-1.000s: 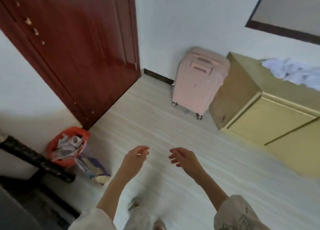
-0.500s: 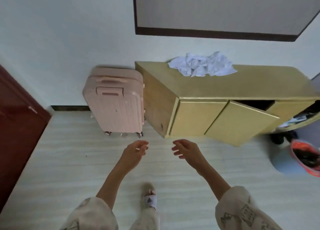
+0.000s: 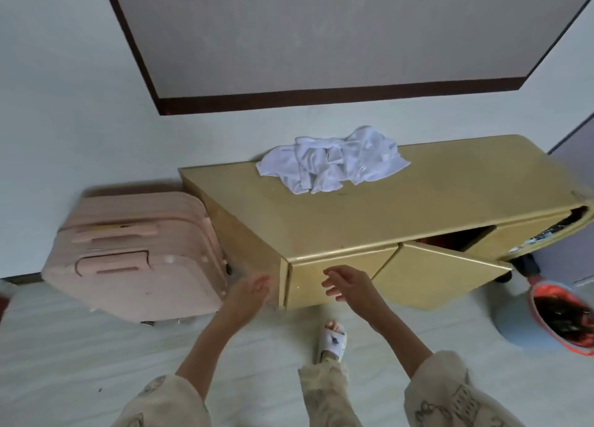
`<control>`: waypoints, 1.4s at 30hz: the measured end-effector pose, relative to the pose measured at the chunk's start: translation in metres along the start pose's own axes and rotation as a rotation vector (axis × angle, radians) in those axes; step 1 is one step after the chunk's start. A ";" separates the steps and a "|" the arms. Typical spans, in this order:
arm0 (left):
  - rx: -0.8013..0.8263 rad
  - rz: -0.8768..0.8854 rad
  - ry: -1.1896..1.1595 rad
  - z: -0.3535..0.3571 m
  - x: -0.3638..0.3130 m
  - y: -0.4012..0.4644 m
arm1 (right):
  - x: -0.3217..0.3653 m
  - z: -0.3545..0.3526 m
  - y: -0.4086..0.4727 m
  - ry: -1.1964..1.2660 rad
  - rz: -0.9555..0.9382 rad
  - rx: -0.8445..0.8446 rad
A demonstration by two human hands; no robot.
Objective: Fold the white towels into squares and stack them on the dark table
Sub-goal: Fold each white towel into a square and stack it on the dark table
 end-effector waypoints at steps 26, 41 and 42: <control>-0.224 -0.126 0.235 0.103 -0.106 0.419 | -0.012 -0.163 0.355 -0.079 -0.002 0.100; -0.133 0.343 0.434 -0.011 -0.249 0.381 | 0.104 -0.175 0.414 -0.709 -0.500 0.034; -0.141 0.358 0.415 -0.019 -0.260 0.376 | 0.113 -0.176 0.414 -0.724 -0.519 0.011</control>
Point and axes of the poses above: each hand's wrist, its own y-axis towards the middle knuckle, its own z-axis out of the palm, x = y × z, the point moved 1 cm from there along y, towards the middle knuckle, and after that the axes turned 12 degrees about -y, right-handed, at the moved point
